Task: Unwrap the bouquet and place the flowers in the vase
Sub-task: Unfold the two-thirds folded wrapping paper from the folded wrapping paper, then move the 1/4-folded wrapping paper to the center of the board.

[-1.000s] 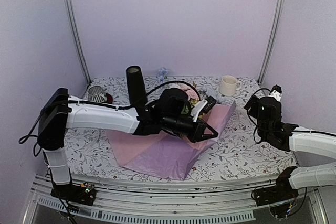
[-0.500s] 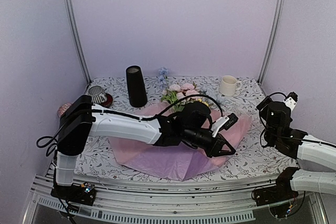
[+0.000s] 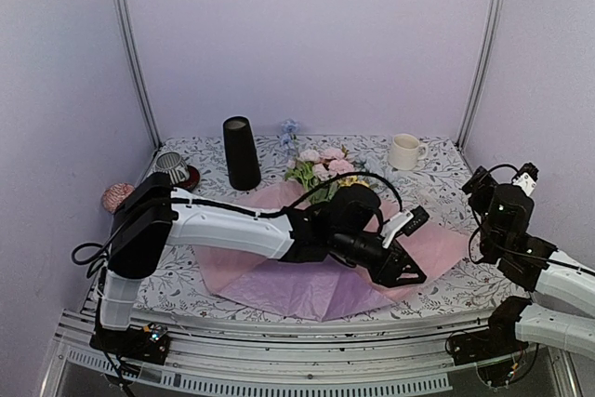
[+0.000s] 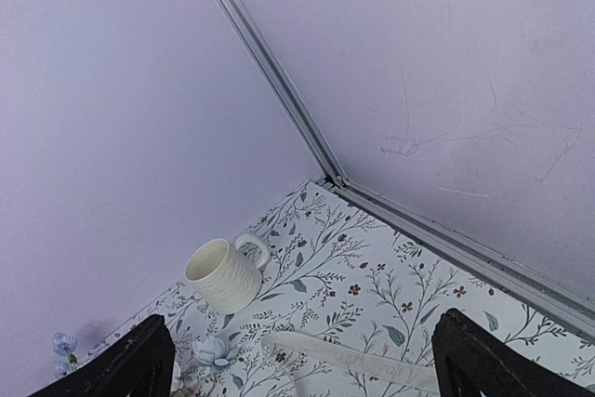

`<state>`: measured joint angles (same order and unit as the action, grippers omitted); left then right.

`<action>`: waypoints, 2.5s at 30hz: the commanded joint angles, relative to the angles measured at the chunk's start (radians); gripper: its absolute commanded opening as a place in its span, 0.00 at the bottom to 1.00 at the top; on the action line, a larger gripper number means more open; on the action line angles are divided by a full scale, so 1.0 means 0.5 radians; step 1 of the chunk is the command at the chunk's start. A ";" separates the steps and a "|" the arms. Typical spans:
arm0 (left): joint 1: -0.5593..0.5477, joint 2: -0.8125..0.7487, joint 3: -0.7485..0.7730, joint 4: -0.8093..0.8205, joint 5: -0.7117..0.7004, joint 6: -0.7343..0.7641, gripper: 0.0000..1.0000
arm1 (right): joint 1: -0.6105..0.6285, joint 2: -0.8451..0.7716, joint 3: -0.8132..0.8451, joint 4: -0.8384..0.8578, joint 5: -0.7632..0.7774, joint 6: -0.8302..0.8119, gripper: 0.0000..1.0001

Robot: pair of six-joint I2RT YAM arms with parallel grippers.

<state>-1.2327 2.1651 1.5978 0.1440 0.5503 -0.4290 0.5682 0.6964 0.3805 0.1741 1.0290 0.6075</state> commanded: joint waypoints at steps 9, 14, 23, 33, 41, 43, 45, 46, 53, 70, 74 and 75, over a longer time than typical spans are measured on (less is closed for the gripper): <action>-0.041 -0.535 -0.189 -0.266 -0.538 0.195 0.70 | -0.010 0.050 -0.064 0.204 -0.187 -0.141 0.99; 0.069 -0.751 -0.323 -0.444 -0.794 0.204 0.66 | -0.010 0.159 -0.190 0.751 -0.976 -0.625 0.99; 0.425 -1.060 -0.793 -0.462 -0.953 0.112 0.58 | -0.008 0.710 -0.058 0.986 -1.888 -0.811 0.99; 0.722 -1.048 -1.007 -0.497 -1.020 -0.092 0.49 | -0.009 1.296 0.190 0.984 -2.327 -0.549 0.36; 0.934 -0.809 -1.055 -0.385 -0.856 -0.109 0.28 | -0.010 1.731 0.421 0.854 -2.523 -0.399 0.03; 0.958 -0.754 -1.033 -0.374 -0.850 -0.100 0.18 | -0.020 1.829 0.458 0.839 -2.551 -0.346 0.02; 0.985 -0.680 -0.998 -0.378 -0.841 -0.085 0.02 | -0.055 1.924 0.487 0.838 -2.616 -0.273 0.02; 1.003 -0.644 -0.967 -0.385 -0.838 -0.082 0.00 | -0.084 1.975 0.500 0.839 -2.660 -0.236 0.02; 1.086 -0.431 -0.852 -0.371 -0.829 -0.065 0.00 | -0.303 2.273 0.536 0.851 -2.921 0.015 0.02; 1.312 -0.005 -0.727 -0.281 -0.799 -0.119 0.00 | -0.557 2.605 0.906 0.058 -2.453 0.063 0.02; 1.330 0.012 -0.693 -0.282 -0.817 -0.095 0.00 | -0.557 2.621 0.950 -0.015 -2.425 0.067 0.02; 1.333 0.018 -0.682 -0.283 -0.821 -0.091 0.00 | -0.557 2.621 0.982 -0.057 -2.388 0.070 0.02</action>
<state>-0.5877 2.1254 1.2530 0.0555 0.1696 -0.4870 0.3019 1.9556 0.8654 0.3664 -0.3058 0.6575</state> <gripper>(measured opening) 0.007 0.021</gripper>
